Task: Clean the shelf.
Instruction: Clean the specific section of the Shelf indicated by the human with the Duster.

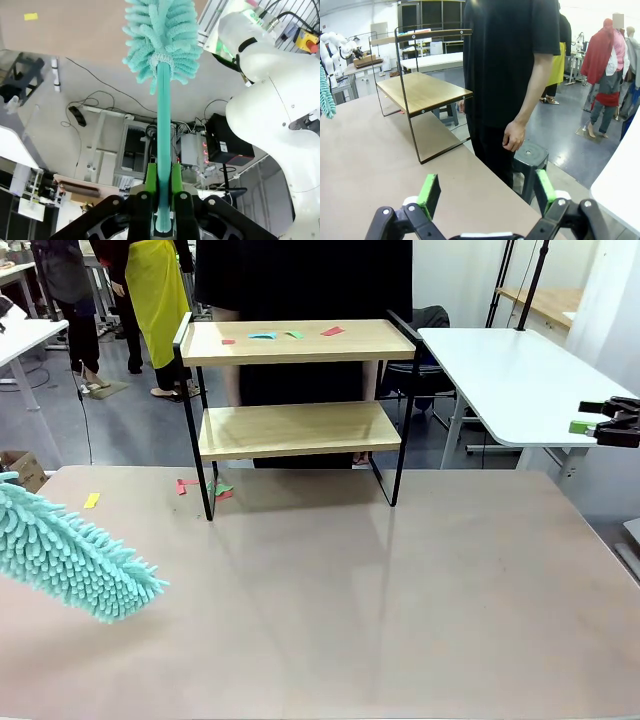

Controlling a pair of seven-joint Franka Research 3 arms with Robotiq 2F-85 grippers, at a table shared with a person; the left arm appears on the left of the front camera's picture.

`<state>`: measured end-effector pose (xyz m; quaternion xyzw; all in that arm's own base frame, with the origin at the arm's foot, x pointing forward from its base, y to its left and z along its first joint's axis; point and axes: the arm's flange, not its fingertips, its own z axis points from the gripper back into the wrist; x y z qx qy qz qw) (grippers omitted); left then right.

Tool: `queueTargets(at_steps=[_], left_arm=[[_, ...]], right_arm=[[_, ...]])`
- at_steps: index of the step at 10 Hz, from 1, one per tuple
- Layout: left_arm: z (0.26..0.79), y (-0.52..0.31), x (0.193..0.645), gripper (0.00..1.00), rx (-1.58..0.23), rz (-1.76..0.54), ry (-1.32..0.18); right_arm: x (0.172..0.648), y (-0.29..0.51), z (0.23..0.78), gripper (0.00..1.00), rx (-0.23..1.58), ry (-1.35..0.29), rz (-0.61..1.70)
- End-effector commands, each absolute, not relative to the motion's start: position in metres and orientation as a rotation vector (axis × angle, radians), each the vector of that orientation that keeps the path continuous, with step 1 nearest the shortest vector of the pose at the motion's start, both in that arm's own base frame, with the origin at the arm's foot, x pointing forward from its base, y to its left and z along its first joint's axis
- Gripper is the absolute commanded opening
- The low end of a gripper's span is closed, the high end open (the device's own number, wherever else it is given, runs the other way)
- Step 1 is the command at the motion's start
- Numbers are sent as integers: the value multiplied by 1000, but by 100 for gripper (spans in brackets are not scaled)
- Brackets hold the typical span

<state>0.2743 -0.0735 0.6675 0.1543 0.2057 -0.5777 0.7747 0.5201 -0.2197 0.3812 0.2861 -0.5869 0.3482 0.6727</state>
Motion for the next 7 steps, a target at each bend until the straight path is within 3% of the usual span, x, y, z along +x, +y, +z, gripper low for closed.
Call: queueTargets(at_steps=[1,7], left_arm=[[668,-70,273,13,316,-1232,442],[668,-70,273,13,316,-1232,442]], right_arm=[[521,-217,387,100,635,-1306,773],[521,-217,387,100,635,-1306,773]])
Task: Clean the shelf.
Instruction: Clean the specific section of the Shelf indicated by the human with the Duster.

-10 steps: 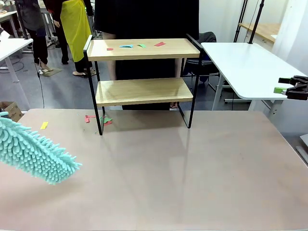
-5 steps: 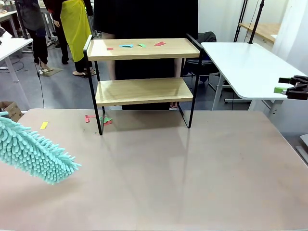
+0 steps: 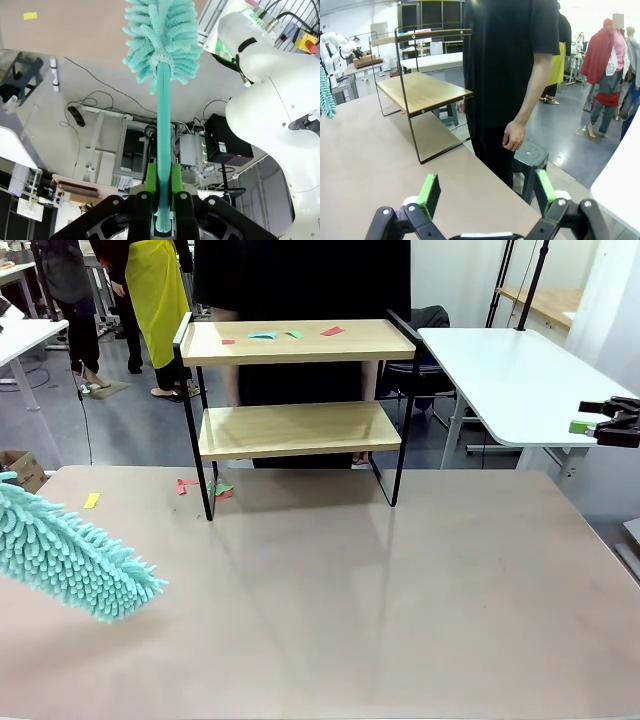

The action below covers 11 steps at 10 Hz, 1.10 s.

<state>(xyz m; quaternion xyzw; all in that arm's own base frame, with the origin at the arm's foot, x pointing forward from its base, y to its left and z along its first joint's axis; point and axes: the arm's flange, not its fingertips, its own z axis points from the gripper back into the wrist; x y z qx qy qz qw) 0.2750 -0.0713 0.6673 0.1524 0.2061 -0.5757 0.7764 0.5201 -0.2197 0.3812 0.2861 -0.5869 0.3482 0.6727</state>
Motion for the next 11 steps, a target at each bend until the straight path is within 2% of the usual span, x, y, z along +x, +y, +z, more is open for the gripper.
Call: queueTargets(at_steps=[1,11], left_arm=[[668,-70,273,13,316,-1232,442],[668,-70,273,13,316,-1232,442]], right_arm=[[521,-217,387,100,635,-1306,773],[521,-217,387,100,635,-1306,773]])
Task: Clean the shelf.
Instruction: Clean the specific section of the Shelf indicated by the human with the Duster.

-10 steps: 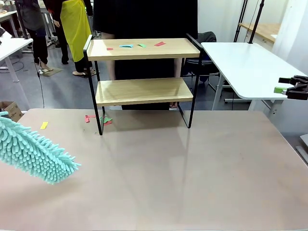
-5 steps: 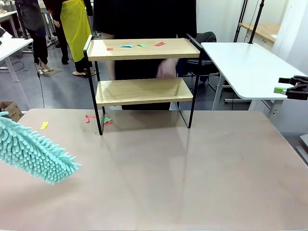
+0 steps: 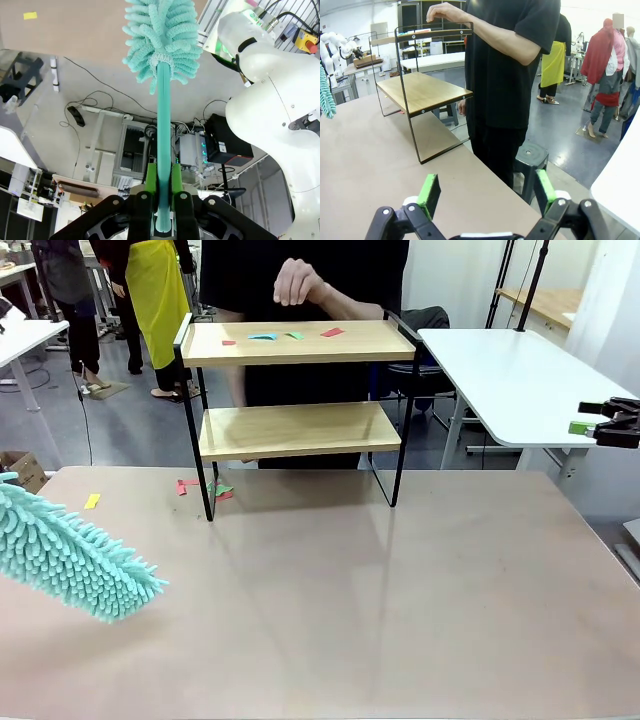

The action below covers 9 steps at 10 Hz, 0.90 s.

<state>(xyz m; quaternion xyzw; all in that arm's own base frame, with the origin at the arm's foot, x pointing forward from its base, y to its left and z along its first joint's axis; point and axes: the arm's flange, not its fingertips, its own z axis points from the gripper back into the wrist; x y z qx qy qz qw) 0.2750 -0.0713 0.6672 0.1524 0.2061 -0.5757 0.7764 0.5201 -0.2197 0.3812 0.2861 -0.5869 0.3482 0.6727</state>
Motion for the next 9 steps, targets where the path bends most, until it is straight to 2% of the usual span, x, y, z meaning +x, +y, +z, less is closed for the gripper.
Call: queueTargets(at_steps=[1,9], left_arm=[[668,-70,273,13,316,-1232,442],[668,-70,273,13,316,-1232,442]], right_arm=[[521,-217,387,100,635,-1306,773],[521,-217,387,100,635,-1306,773]])
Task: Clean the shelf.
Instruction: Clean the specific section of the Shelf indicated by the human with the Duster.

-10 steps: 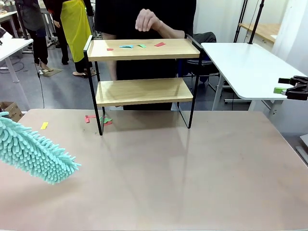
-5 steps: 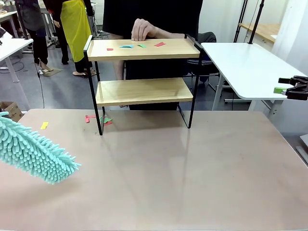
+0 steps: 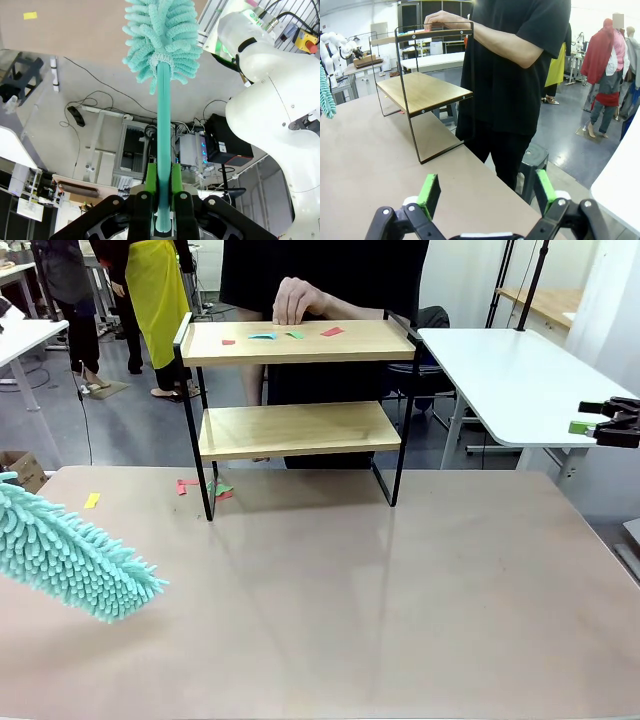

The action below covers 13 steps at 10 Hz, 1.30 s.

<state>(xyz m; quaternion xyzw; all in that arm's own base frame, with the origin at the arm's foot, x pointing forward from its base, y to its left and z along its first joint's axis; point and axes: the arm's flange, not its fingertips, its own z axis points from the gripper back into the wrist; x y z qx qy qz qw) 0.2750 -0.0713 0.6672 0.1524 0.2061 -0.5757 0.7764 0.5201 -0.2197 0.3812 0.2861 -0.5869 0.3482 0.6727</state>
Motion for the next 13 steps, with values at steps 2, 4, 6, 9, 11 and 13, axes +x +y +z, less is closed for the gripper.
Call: queueTargets(at_steps=[2,4,6,9,11,13], left_arm=[[668,-70,273,13,316,-1232,442],[667,-71,275,13,330,-1246,446],[716,-39,250,13,-27,-1181,264],[757,-53,237,13,-436,-1145,133],[786,-89,226,13,-617,-993,54],[816,-140,212,13,-748,-650,-54]], right_arm=[[521,-217,387,100,635,-1306,773],[521,-217,387,100,635,-1306,773],[521,-217,387,100,635,-1306,773],[521,-217,387,100,635,-1306,773],[521,-217,387,100,635,-1306,773],[521,-217,387,100,635,-1306,773]])
